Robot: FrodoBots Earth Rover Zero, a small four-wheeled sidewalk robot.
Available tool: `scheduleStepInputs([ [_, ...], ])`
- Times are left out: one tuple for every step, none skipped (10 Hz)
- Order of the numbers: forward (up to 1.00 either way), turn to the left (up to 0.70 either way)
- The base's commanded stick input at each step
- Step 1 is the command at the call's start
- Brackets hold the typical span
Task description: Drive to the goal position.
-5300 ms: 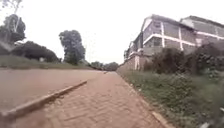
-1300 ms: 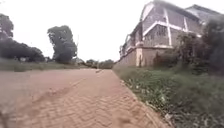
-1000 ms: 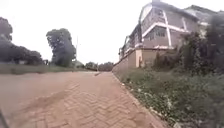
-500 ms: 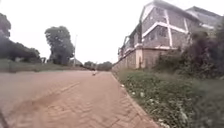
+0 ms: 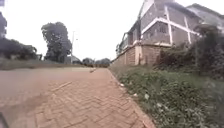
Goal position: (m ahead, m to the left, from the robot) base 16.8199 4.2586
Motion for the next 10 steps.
scheduleStepInputs([
  [0.7,0.0],
  [0.7,0.0],
  [0.7,0.0],
  [0.7,0.0],
  [0.7,0.0],
  [0.7,0.0],
  [0.7,0.0],
  [0.7,0.0],
  [0.7,0.0],
  [0.7,0.0],
])
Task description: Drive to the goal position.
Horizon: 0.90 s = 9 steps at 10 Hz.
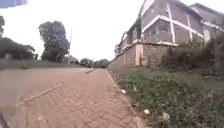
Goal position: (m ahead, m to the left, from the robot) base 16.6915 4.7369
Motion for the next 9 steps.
scheduleStepInputs([
  [0.7,0.0],
  [0.7,0.0],
  [0.7,0.0],
  [0.7,0.0],
  [0.7,0.0],
  [0.7,0.0],
  [0.7,0.16],
  [0.7,0.34],
  [0.7,0.23],
])
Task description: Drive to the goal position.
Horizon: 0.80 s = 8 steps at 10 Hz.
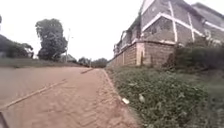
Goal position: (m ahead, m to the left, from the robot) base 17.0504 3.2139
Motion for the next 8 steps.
scheduleStepInputs([
  [0.7,0.08],
  [0.7,0.0],
  [0.7,0.0],
  [0.7,0.0],
  [0.7,0.0],
  [0.7,0.0],
  [0.7,0.0],
  [0.7,0.02],
])
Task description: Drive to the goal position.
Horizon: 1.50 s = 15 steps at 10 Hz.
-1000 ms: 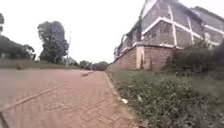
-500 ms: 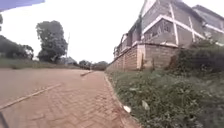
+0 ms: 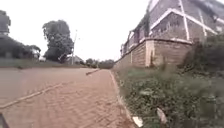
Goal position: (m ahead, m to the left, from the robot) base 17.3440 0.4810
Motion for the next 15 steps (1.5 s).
scheduleStepInputs([
  [0.7,0.02],
  [0.7,0.02],
  [0.7,0.03],
  [0.7,0.04],
  [0.7,0.17],
  [0.7,0.35],
  [0.7,0.35],
  [0.7,0.08],
  [0.7,0.0],
  [0.7,0.0],
  [0.7,0.0],
  [0.7,0.0],
  [0.7,0.0],
  [0.7,0.0],
  [0.7,0.0],
])
